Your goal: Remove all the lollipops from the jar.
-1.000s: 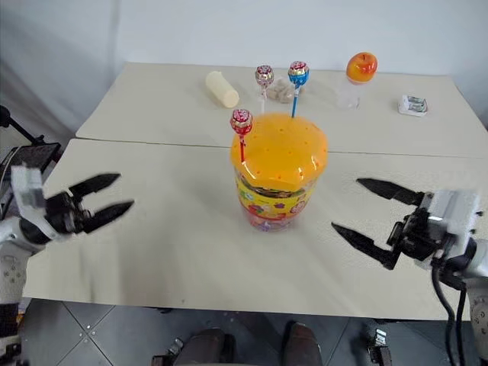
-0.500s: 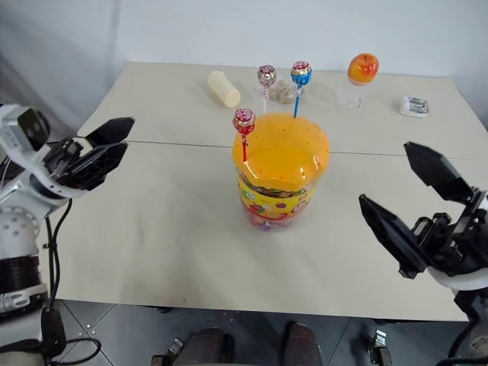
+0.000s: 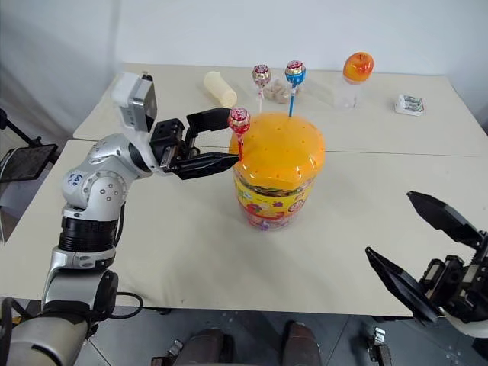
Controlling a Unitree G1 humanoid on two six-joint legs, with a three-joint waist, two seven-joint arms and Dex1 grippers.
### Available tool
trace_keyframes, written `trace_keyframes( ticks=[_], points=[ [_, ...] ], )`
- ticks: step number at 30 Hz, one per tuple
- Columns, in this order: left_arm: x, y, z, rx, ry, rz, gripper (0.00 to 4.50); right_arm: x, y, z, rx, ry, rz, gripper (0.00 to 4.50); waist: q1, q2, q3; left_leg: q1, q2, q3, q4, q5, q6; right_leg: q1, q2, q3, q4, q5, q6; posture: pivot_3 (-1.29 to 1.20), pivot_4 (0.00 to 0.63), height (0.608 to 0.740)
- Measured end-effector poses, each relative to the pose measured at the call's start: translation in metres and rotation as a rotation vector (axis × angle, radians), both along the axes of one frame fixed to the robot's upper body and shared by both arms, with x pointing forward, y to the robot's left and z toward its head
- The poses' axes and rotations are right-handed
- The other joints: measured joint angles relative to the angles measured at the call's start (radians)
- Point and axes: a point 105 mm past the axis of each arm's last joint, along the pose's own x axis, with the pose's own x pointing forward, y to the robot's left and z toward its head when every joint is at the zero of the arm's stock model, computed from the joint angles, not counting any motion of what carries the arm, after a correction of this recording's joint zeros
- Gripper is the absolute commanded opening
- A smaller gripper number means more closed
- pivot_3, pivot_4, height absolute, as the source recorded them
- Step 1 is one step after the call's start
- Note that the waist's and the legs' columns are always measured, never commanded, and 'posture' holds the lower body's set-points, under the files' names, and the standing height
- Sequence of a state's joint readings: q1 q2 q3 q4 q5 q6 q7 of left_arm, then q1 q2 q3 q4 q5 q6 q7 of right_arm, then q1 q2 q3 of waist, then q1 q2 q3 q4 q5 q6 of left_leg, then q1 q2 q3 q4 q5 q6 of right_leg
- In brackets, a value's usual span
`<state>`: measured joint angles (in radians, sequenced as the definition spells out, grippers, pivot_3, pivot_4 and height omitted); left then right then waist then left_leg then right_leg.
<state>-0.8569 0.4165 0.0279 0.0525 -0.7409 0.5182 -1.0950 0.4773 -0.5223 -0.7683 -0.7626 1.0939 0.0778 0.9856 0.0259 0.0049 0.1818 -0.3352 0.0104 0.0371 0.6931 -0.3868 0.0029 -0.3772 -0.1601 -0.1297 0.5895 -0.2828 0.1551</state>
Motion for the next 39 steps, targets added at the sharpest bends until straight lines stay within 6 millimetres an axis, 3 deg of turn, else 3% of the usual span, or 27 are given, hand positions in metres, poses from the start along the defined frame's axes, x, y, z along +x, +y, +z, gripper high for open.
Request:
trace_keyframes(
  ticks=[13, 16, 21, 26, 28, 30, 32, 35, 37, 38, 39],
  points=[
    [0.001, -0.01, 0.0, 0.015, 0.113, -0.068, 0.14, 0.0, 0.012, 0.009, 0.058, -0.06, 0.016, 4.5, 0.0, 0.0, 0.0, 0.0, 0.0, 0.0, 0.0, 0.0, 0.0, 0.0, 0.0, 0.0, 0.0, 0.0, 0.0, 0.0, 0.15, 0.74],
    [0.001, -0.011, 0.01, -0.065, 0.152, -0.094, 0.06, 0.004, 0.018, 0.013, 0.08, -0.078, 0.04, 4.5, 0.0, 0.0, 0.0, -0.001, 0.0, -0.001, 0.001, 0.0, 0.0, 0.0, 0.0, 0.0, 0.0, 0.0, 0.0, 0.0, 0.15, 0.74],
    [0.003, 0.004, 0.063, -0.327, 0.199, -0.127, 0.06, 0.014, 0.035, 0.028, 0.068, -0.128, 0.134, 4.5, 0.0, -0.002, 0.001, -0.001, 0.0, -0.002, 0.003, 0.0, 0.0, 0.0, 0.0, 0.0, 0.0, 0.0, 0.0, 0.0, 0.15, 0.74],
    [0.017, 0.034, 0.072, -0.409, 0.264, 0.002, 0.06, 0.022, 0.051, 0.033, -0.006, -0.114, 0.25, 4.5, -0.004, -0.002, 0.002, -0.001, 0.0, -0.001, 0.002, 0.0, 0.0, 0.0, 0.0, -0.001, 0.001, 0.0, 0.0, 0.0, 0.15, 0.74],
    [0.027, 0.06, 0.055, -0.248, 0.271, 0.224, 0.06, 0.026, 0.059, 0.026, -0.109, -0.041, 0.329, 4.5, -0.014, -0.002, 0.002, 0.0, 0.0, -0.001, 0.0, 0.0, 0.0, 0.0, 0.0, 0.0, 0.001, 0.0, 0.0, 0.0, 0.15, 0.74],
    [0.035, 0.101, 0.02, -0.057, 0.314, 0.483, 0.06, 0.03, 0.059, 0.016, -0.181, 0.051, 0.385, 4.5, -0.027, -0.002, 0.002, 0.003, 0.001, 0.0, -0.003, 0.0, 0.0, -0.001, 0.0, 0.0, 0.001, 0.0, 0.0, 0.0, 0.15, 0.74],
    [0.034, 0.121, -0.011, 0.077, 0.377, 0.598, 0.06, 0.033, 0.059, 0.01, -0.211, 0.097, 0.443, 4.5, -0.019, -0.005, 0.004, -0.002, 0.001, -0.002, -0.001, 0.0, 0.0, -0.002, 0.001, -0.002, 0.0, 0.0, 0.0, 0.0, 0.15, 0.74],
    [0.019, 0.168, -0.063, 0.277, 0.558, 0.805, 0.06, 0.032, 0.061, -0.005, -0.303, 0.15, 0.539, 4.5, -0.011, -0.006, 0.004, -0.002, 0.001, -0.002, -0.001, -0.002, -0.001, -0.002, 0.001, -0.001, -0.001, 0.0, 0.0, 0.0, 0.15, 0.74],
    [-0.004, 0.216, -0.108, 0.396, 0.735, 1.014, 0.06, 0.036, 0.058, -0.021, -0.357, 0.208, 0.587, 4.5, -0.014, -0.006, 0.004, 0.0, 0.002, -0.002, -0.002, -0.003, 0.0, -0.002, 0.0, 0.0, -0.001, 0.0, 0.0, 0.0, 0.15, 0.74],
    [-0.019, 0.232, -0.131, 0.446, 0.814, 1.082, 0.06, 0.041, 0.056, -0.029, -0.37, 0.239, 0.597, 4.5, -0.013, -0.006, 0.004, -0.001, 0.002, -0.001, -0.002, -0.004, 0.0, -0.002, 0.001, -0.001, -0.002, 0.0, 0.0, 0.0, 0.15, 0.74],
    [-0.029, 0.236, -0.144, 0.474, 0.857, 1.099, 0.06, 0.043, 0.054, -0.032, -0.38, 0.249, 0.595, 4.5, -0.011, -0.006, 0.005, -0.001, 0.002, -0.001, -0.002, -0.004, -0.001, -0.002, 0.0, 0.0, -0.001, 0.0, 0.0, 0.0, 0.15, 0.74]
  ],
)
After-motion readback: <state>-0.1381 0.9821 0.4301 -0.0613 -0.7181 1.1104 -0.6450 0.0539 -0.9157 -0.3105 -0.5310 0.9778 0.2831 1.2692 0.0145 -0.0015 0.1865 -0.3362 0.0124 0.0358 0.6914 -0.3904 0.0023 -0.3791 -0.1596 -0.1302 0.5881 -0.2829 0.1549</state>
